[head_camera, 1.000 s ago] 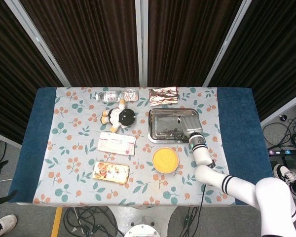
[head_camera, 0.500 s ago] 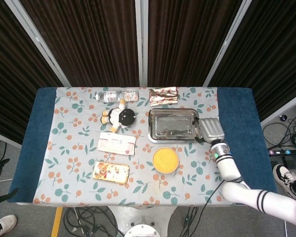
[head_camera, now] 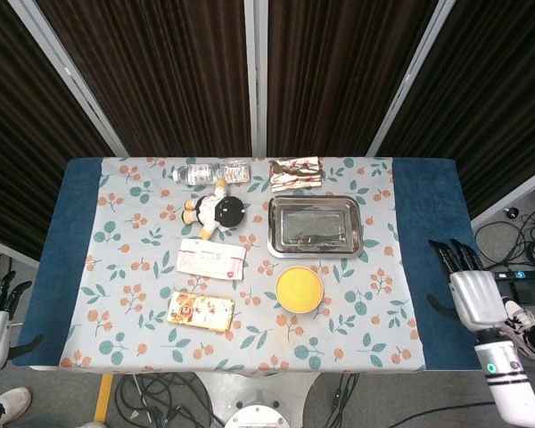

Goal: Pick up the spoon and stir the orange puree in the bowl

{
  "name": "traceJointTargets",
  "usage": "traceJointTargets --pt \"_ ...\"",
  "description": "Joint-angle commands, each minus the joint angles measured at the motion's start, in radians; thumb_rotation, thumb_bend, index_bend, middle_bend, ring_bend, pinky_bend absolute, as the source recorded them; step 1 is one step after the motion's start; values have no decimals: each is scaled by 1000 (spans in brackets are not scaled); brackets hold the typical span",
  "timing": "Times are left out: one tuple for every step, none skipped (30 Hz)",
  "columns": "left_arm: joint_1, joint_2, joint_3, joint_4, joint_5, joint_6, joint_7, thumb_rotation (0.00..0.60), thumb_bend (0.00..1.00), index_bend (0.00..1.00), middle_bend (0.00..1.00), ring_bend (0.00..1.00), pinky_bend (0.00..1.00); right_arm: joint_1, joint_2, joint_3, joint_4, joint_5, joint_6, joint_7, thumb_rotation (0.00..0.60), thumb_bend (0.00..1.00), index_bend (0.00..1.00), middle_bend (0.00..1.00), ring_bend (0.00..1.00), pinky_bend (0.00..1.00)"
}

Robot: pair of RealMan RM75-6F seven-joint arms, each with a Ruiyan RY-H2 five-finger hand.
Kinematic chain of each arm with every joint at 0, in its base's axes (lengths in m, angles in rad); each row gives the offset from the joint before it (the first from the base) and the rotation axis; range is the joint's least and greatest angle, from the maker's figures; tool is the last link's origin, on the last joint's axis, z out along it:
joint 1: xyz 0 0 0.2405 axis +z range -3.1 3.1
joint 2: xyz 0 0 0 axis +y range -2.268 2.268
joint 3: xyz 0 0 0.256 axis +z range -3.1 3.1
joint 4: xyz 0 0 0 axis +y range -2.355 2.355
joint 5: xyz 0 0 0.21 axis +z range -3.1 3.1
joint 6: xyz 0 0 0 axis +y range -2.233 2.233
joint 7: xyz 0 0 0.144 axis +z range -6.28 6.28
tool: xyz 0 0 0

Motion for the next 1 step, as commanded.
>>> traceJointTargets --pt "-7 0 2 -7 -1 -9 15 600 60 229 122 102 134 -92 19 -48 -5 -79 104 66 600 191 31 112 0 87"
